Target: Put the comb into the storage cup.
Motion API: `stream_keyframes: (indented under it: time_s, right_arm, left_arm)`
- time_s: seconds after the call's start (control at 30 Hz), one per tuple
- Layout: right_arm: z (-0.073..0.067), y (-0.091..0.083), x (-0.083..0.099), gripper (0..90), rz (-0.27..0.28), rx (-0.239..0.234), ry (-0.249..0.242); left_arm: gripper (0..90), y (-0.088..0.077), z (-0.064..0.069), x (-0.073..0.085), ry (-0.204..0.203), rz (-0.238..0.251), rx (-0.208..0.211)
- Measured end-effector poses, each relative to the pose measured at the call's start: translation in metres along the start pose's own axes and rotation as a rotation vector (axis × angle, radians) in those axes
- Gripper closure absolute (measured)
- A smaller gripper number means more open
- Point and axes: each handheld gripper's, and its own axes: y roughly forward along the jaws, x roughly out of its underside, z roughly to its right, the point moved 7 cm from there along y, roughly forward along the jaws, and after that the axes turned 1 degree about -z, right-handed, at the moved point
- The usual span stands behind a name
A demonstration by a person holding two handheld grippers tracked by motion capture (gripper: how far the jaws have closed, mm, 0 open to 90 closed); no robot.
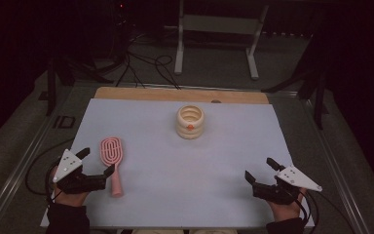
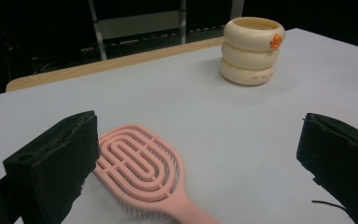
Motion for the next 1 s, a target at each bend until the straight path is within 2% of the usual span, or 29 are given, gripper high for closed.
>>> stream_keyframes:
  time_s: [0.23,0.5,1.0]
  right_arm:
    - [-0.003,0.002,0.002,8.9,-0.008,-0.006,-0.003]
    - [-0.003,0.003,0.003,8.9,-0.011,-0.007,0.0]
    - [-0.004,0.005,0.005,8.9,-0.015,-0.019,0.007]
  left_arm:
    - [0.4,0.002,0.003,-0.001,0.002,-0.014,-0.004]
    - [0.4,0.007,0.01,-0.001,0.025,-0.03,0.005]
    - [0.4,0.021,0.027,0.004,0.039,-0.066,0.054]
